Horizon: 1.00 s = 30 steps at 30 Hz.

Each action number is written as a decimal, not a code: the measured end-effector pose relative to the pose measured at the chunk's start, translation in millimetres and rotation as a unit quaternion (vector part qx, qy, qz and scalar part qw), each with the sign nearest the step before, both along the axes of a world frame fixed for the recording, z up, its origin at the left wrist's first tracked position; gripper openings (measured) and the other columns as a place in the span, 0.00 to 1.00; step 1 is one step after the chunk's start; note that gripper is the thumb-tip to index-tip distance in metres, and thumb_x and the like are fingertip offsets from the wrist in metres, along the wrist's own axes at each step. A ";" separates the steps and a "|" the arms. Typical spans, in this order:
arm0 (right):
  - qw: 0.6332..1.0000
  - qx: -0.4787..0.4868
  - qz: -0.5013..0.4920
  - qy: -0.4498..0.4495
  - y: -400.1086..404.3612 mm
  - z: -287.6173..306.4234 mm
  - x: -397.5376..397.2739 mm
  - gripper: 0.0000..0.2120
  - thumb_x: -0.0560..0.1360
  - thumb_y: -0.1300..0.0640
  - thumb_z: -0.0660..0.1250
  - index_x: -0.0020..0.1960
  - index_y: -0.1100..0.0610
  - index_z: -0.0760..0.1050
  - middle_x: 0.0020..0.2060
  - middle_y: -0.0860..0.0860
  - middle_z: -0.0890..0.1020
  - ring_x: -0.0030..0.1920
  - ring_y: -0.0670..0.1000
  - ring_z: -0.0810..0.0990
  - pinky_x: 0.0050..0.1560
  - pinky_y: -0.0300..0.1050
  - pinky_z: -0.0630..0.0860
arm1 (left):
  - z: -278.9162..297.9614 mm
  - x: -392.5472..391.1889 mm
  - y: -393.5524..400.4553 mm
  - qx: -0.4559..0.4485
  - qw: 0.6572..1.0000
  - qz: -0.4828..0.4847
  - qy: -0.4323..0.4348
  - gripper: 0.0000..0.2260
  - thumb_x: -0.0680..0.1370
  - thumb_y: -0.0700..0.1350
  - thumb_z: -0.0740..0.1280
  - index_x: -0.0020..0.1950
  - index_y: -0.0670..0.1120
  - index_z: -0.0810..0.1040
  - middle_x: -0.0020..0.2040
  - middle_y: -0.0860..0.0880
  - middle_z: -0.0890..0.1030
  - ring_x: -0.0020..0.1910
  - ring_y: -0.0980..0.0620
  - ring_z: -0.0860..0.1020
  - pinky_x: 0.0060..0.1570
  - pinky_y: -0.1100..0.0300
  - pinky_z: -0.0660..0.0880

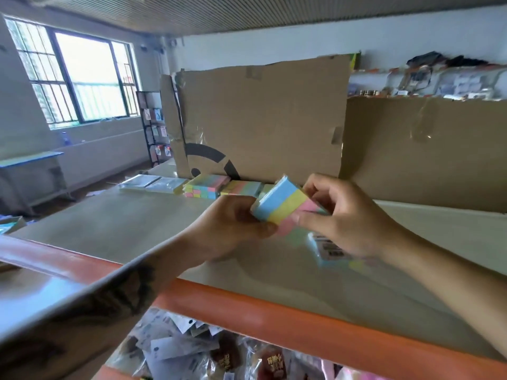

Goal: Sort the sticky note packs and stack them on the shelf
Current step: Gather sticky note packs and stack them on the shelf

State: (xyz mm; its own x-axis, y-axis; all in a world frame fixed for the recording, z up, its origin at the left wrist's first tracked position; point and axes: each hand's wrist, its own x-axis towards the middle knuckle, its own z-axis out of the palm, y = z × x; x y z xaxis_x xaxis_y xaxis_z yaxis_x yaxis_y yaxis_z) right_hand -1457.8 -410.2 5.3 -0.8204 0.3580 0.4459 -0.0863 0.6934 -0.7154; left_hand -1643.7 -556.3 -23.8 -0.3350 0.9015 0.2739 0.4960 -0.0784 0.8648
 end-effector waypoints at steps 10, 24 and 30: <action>0.999 0.027 -0.046 -0.004 -8.2 -3.0 1.7 0.18 0.70 0.42 0.79 0.50 0.46 0.73 0.41 0.41 0.82 0.39 0.40 0.78 0.39 0.37 0.71 | 4.0 1.6 1.4 0.063 0.996 0.016 -0.060 0.06 0.80 0.42 0.68 0.54 0.40 0.80 0.46 0.43 0.82 0.47 0.47 0.79 0.52 0.48 0.76; 0.906 0.421 0.010 -0.037 -2.8 -8.3 -5.7 0.23 0.67 0.38 0.73 0.58 0.45 0.73 0.68 0.46 0.76 0.67 0.51 0.75 0.64 0.48 0.71 | 7.3 -2.6 -6.7 0.007 0.998 0.040 0.041 0.13 0.72 0.60 0.71 0.45 0.51 0.85 0.42 0.44 0.83 0.41 0.54 0.78 0.46 0.52 0.74; 0.934 0.342 -0.019 -0.106 -1.0 4.3 -20.6 0.30 0.67 0.27 0.67 0.66 0.34 0.71 0.62 0.41 0.76 0.63 0.47 0.75 0.65 0.53 0.72 | 9.1 -31.8 -38.7 -0.094 0.956 0.140 0.239 0.36 0.67 0.83 0.55 0.65 0.63 0.77 0.61 0.61 0.82 0.61 0.58 0.78 0.64 0.50 0.75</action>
